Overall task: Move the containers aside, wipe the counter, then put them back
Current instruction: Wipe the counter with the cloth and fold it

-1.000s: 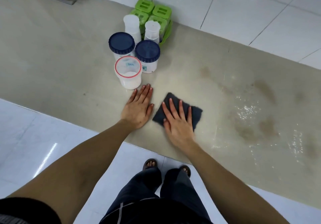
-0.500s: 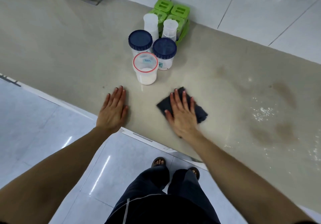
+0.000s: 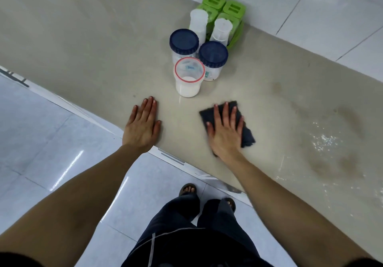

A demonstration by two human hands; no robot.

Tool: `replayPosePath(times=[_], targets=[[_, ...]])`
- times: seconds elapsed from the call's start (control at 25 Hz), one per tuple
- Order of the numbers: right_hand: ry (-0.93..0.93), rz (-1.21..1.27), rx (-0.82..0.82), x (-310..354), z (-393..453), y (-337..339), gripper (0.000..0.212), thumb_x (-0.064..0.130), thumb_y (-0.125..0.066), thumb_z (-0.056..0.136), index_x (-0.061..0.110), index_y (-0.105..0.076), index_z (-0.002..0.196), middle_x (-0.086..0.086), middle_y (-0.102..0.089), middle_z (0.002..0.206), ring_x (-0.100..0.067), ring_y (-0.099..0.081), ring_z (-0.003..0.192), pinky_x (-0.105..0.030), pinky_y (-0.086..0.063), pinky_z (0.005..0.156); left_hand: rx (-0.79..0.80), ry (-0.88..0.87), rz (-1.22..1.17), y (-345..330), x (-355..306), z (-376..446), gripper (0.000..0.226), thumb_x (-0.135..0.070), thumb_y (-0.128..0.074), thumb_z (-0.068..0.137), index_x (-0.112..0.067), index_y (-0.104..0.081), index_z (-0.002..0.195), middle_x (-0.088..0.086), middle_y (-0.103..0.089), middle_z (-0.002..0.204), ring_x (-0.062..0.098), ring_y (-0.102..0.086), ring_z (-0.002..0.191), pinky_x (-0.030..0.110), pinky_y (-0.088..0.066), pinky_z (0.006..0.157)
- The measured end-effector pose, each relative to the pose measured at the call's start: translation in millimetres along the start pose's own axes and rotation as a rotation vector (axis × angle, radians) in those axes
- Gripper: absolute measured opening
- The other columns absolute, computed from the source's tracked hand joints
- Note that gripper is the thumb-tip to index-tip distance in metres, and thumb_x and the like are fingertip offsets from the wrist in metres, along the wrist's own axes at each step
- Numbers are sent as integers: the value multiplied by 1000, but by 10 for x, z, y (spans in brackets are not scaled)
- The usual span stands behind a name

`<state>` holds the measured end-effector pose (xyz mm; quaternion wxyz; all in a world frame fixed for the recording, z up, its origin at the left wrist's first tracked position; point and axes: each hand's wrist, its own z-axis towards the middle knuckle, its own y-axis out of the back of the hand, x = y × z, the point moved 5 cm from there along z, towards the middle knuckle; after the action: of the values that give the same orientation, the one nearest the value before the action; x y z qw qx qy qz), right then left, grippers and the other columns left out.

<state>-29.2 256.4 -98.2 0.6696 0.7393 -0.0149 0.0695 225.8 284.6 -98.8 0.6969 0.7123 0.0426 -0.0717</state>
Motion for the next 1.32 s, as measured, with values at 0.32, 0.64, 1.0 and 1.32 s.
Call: replayPosePath(times=[0.32, 0.64, 1.0, 1.32], targets=[[364, -42, -3, 278, -685, -38, 60, 48, -29, 98, 26, -21, 153, -4, -17, 162, -28, -13, 150, -53, -11, 119, 2, 6, 23, 3, 14, 4, 62, -40, -15, 98, -11, -9, 153, 5, -9, 161, 17, -6, 149, 38, -5, 122], [113, 30, -33, 728, -97, -105, 62, 47, -23, 97, 24, -19, 154, -9, -17, 161, -32, -13, 149, -55, -8, 119, -31, 79, -65, 209, 579, 165, 70, -45, -5, 93, -10, -6, 153, 6, -4, 161, 18, -1, 149, 36, 0, 121], [496, -14, 11, 1163, -60, -105, 57, 45, -24, 101, 23, -21, 153, -6, -19, 161, -30, -15, 149, -49, -15, 120, -39, 278, -61, 225, 1350, 217, 66, -41, -8, 94, -11, -6, 153, 5, -5, 162, 19, -3, 149, 37, -1, 121], [573, 19, 6, 2477, 606, -239, 59, 44, -24, 98, 19, -26, 152, -10, -23, 160, -32, -18, 148, -49, -13, 120, -60, 269, -43, 208, 1410, 238, 63, -38, -9, 96, -11, -9, 153, 6, -8, 162, 20, -5, 149, 37, -3, 121]])
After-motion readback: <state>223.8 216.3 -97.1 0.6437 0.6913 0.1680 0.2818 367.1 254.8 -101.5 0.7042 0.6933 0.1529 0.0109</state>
